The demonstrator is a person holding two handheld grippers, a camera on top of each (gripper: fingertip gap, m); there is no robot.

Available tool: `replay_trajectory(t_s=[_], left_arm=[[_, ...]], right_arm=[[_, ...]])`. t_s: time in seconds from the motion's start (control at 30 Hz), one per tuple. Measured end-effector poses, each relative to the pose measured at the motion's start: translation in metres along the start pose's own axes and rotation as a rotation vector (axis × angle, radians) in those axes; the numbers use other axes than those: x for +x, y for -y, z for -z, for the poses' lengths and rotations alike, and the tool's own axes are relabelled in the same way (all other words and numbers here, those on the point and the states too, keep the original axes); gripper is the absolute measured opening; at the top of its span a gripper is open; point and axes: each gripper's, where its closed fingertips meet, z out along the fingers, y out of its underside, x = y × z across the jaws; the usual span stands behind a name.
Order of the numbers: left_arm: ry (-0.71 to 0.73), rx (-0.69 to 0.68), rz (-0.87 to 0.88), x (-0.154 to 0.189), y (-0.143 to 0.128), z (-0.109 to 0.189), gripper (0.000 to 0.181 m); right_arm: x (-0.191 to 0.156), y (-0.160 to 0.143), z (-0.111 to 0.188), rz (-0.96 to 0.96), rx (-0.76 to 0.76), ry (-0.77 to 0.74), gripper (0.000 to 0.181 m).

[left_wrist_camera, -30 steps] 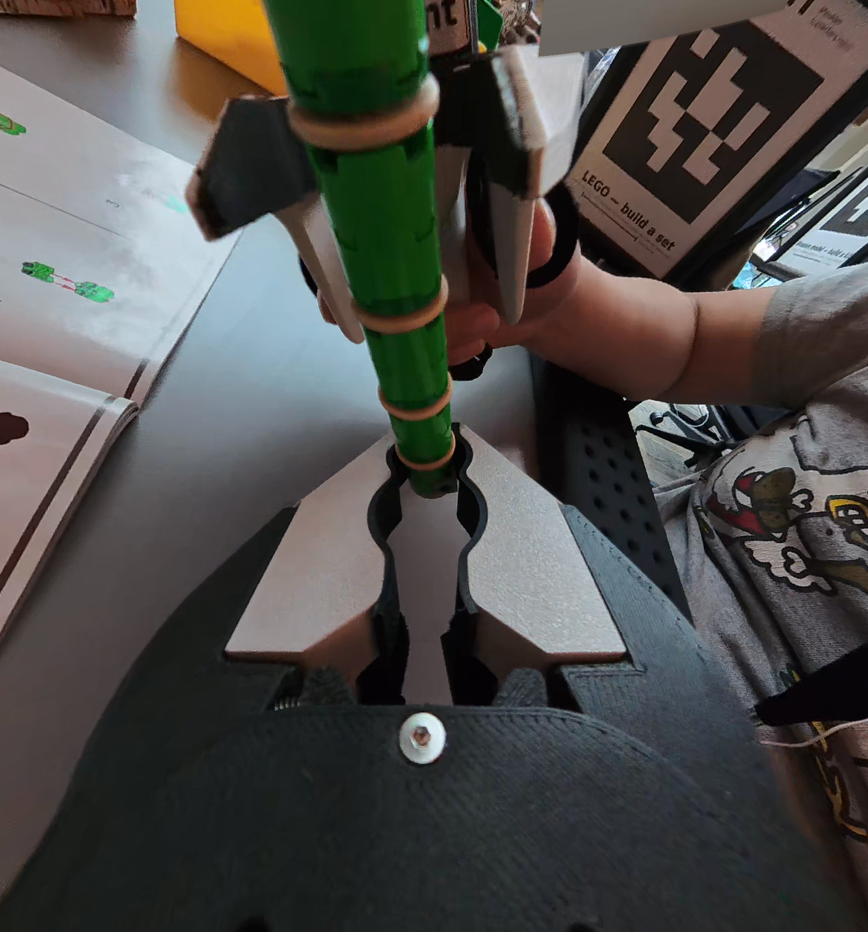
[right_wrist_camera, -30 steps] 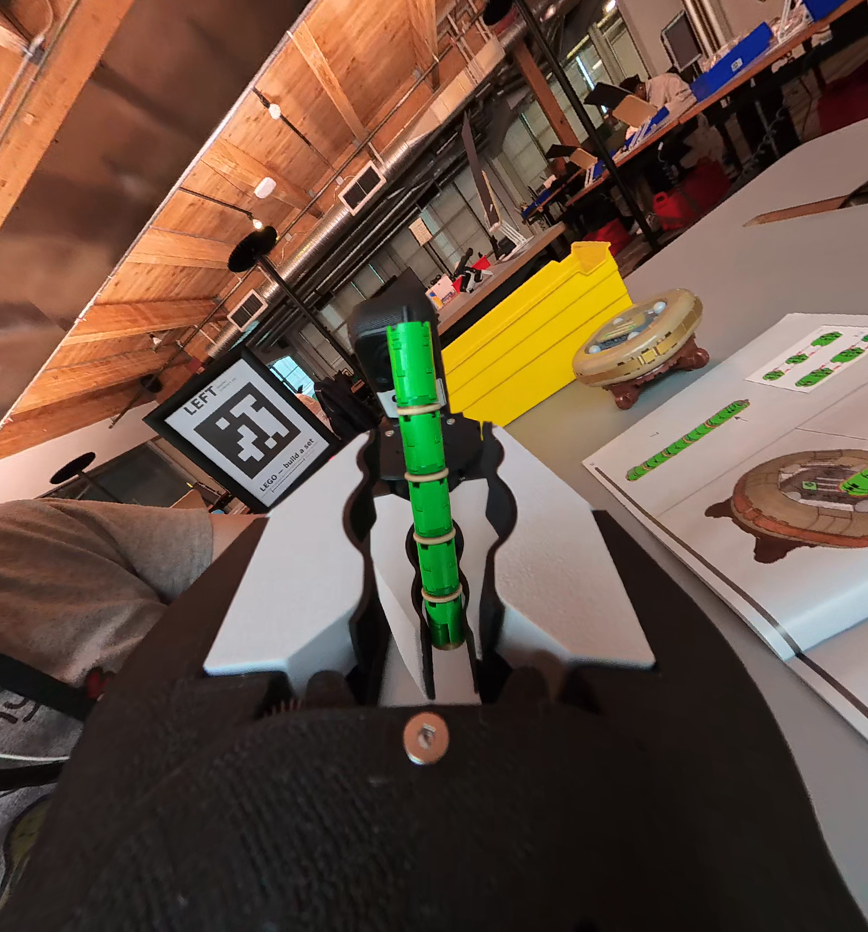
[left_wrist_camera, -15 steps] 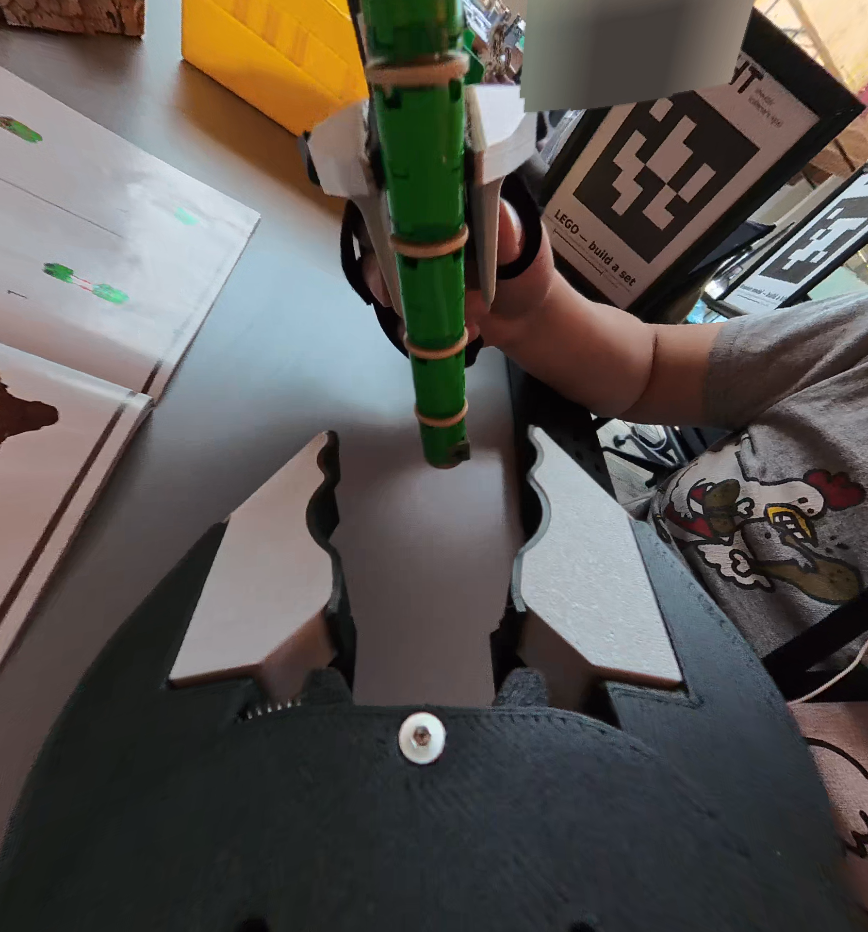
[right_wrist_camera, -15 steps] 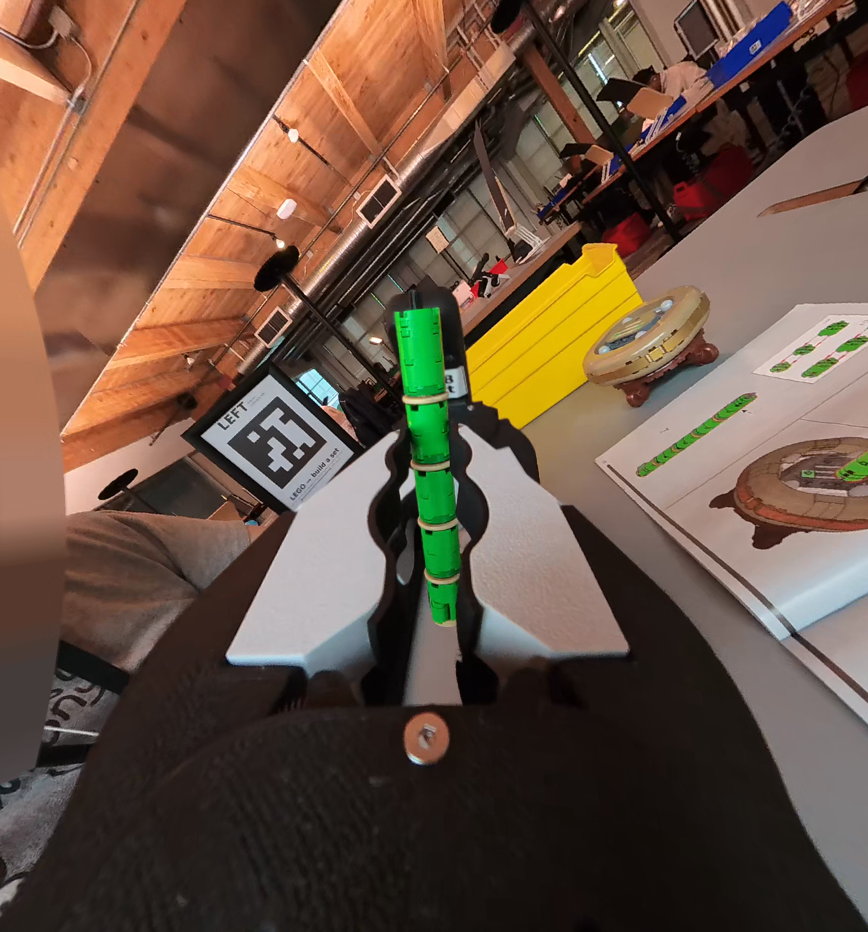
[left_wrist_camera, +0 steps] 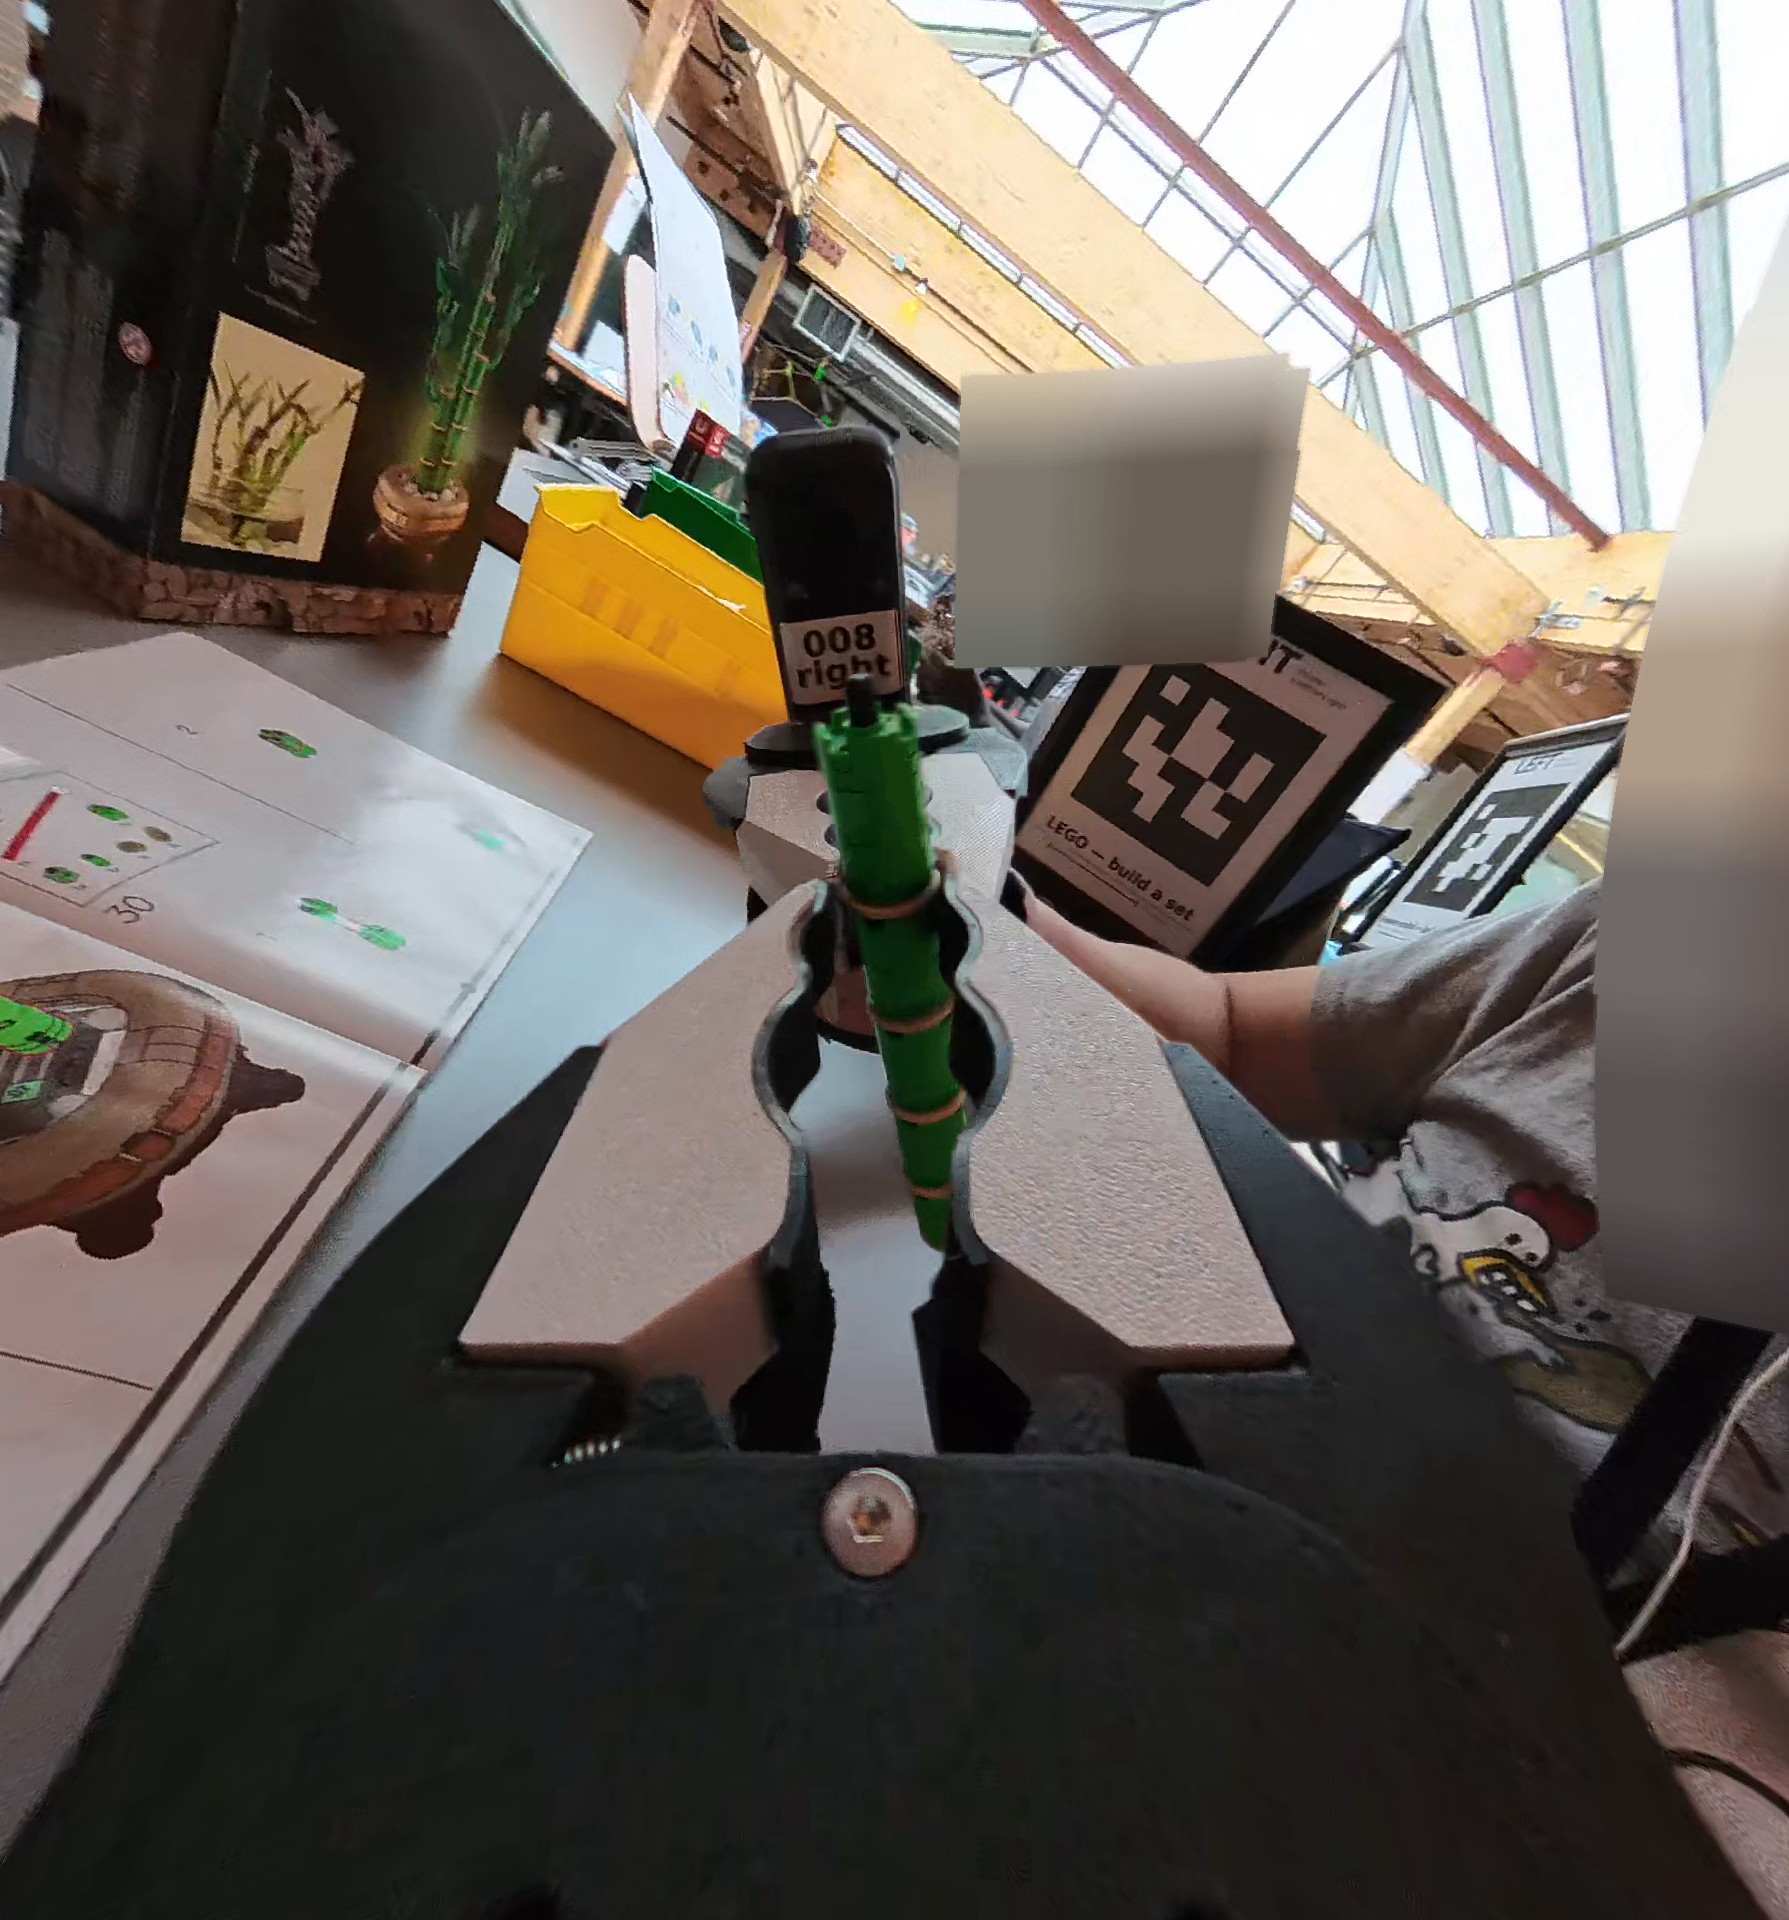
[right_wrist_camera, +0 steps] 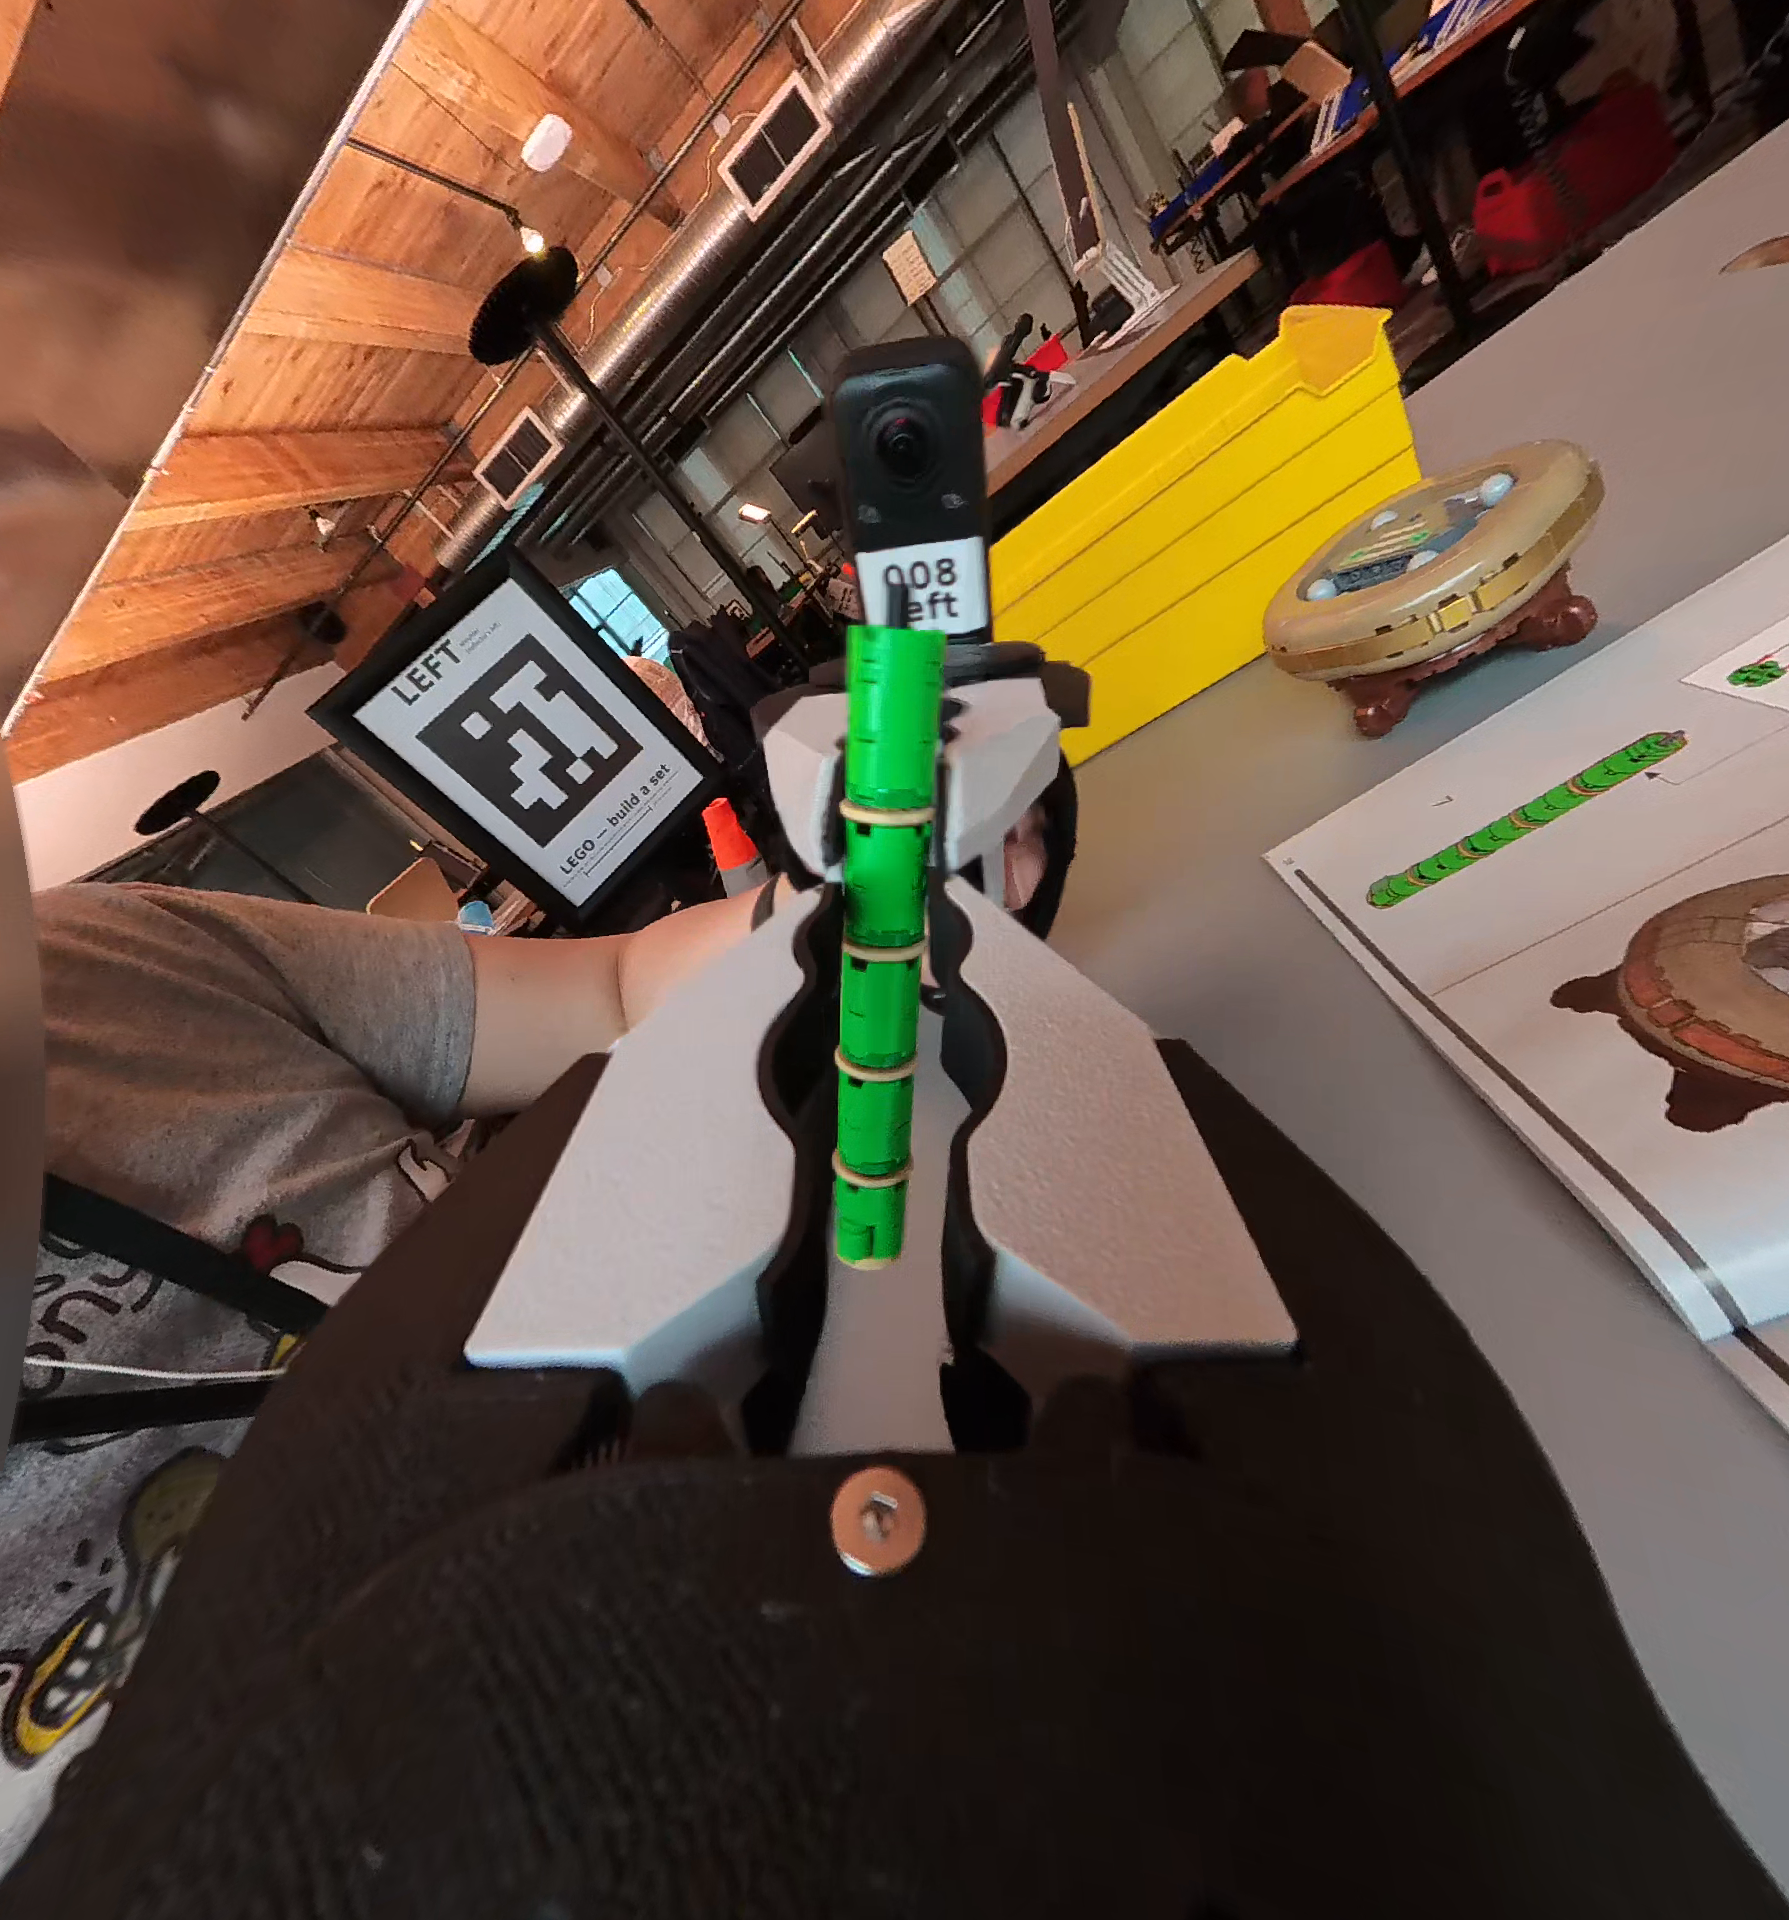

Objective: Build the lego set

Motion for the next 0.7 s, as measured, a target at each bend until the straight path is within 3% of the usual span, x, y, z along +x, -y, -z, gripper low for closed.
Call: replay_trajectory(t_s=[0.2, 0.3, 0.37, 0.7], left_arm=[[0.002, 0.116, 0.021, 0.001, 0.021, 0.012, 0.015], [0.032, 0.162, 0.001, -0.003, 0.028, 0.018, 0.015], [0.025, 0.156, 0.007, -0.002, 0.028, 0.018, 0.015], [0.002, 0.116, 0.061, -0.005, 0.02, 0.014, 0.014]], right_arm=[[0.004, 0.0, -0.003, -0.004, 0.028, -0.009, 0.037], [0.001, -0.007, -0.011, -0.04, 0.006, 0.029, 0.033], [-0.002, -0.008, -0.014, -0.053, 0.014, 0.056, 0.016], [0.005, -0.009, -0.011, -0.053, 0.015, 0.018, 0.015]])
